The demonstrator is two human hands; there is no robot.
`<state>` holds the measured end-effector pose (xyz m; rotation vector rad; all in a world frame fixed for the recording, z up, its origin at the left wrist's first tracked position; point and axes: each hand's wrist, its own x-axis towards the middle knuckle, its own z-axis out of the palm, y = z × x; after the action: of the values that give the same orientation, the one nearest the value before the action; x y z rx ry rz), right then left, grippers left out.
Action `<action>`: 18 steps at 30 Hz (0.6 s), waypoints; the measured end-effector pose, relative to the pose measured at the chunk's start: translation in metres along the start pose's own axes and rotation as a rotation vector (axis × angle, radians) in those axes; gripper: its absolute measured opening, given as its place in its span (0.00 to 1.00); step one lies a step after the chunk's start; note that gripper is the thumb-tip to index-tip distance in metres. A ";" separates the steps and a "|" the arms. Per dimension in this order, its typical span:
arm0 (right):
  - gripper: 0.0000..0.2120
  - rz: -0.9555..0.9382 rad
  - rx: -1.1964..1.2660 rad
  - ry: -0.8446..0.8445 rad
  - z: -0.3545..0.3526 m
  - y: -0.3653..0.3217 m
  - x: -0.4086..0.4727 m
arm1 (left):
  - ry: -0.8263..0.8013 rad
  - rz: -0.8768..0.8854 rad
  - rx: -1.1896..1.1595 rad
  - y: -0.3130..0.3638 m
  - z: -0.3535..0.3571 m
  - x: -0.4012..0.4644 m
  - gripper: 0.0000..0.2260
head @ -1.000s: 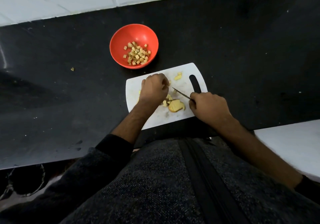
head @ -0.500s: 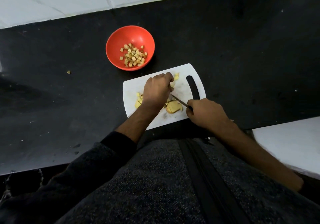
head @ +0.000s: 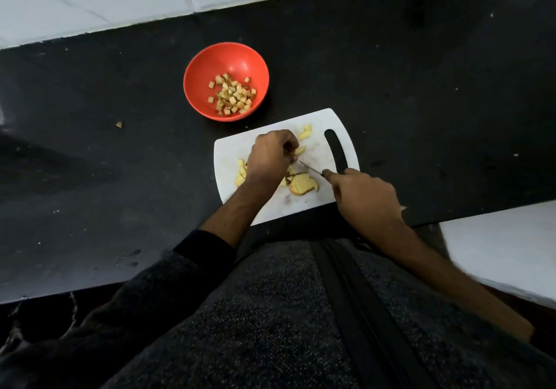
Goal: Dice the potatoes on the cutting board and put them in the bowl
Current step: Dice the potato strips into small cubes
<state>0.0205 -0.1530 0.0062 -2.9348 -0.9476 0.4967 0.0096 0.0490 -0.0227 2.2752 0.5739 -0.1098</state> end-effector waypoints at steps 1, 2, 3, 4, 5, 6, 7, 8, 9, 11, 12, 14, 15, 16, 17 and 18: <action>0.22 0.014 0.039 -0.029 0.000 0.000 0.000 | 0.006 -0.002 -0.004 -0.001 0.000 0.000 0.12; 0.21 0.024 0.070 -0.048 0.001 -0.001 -0.001 | 0.006 -0.003 -0.007 -0.001 0.000 -0.001 0.11; 0.20 0.025 0.086 -0.046 0.000 -0.001 -0.001 | 0.003 -0.006 -0.012 -0.001 -0.001 -0.001 0.11; 0.19 0.022 0.100 -0.028 -0.001 -0.001 -0.001 | 0.004 -0.006 -0.016 0.000 -0.002 -0.002 0.10; 0.18 0.020 0.119 -0.008 -0.002 -0.002 -0.001 | 0.010 -0.004 -0.024 0.000 -0.003 -0.002 0.09; 0.18 0.020 0.133 0.003 -0.003 -0.003 0.000 | 0.022 -0.006 -0.038 0.001 -0.005 -0.003 0.08; 0.18 0.022 0.137 -0.002 -0.004 -0.004 0.001 | 0.041 -0.010 -0.060 0.001 -0.007 -0.003 0.07; 0.18 0.026 0.132 -0.019 -0.004 -0.004 0.001 | 0.064 -0.016 -0.073 0.001 -0.008 -0.003 0.07; 0.18 0.032 0.125 -0.043 -0.004 -0.004 0.002 | 0.085 -0.018 -0.074 0.000 -0.008 -0.003 0.06; 0.19 0.034 0.103 -0.050 -0.002 -0.003 0.002 | 0.091 -0.021 -0.039 -0.003 -0.009 -0.001 0.07; 0.19 0.029 0.085 -0.039 -0.001 -0.003 0.002 | 0.075 -0.028 -0.019 -0.004 -0.009 -0.001 0.07; 0.19 0.026 0.062 -0.026 -0.001 -0.005 0.002 | 0.044 -0.039 0.018 -0.007 -0.009 -0.001 0.08; 0.19 0.029 0.063 -0.025 -0.001 -0.005 0.003 | 0.040 -0.036 0.044 -0.008 -0.008 -0.001 0.09; 0.18 0.032 0.076 -0.023 -0.002 -0.006 0.004 | 0.039 -0.024 0.085 -0.008 -0.008 -0.002 0.09; 0.18 0.034 0.094 -0.020 -0.005 -0.007 0.004 | 0.038 -0.010 0.138 -0.007 -0.008 -0.003 0.10; 0.17 0.031 0.106 -0.013 -0.006 -0.009 0.004 | 0.039 0.000 0.191 -0.007 -0.009 -0.003 0.09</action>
<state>0.0203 -0.1429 0.0122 -2.8592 -0.8497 0.5504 0.0031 0.0589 -0.0202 2.4668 0.6064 -0.1256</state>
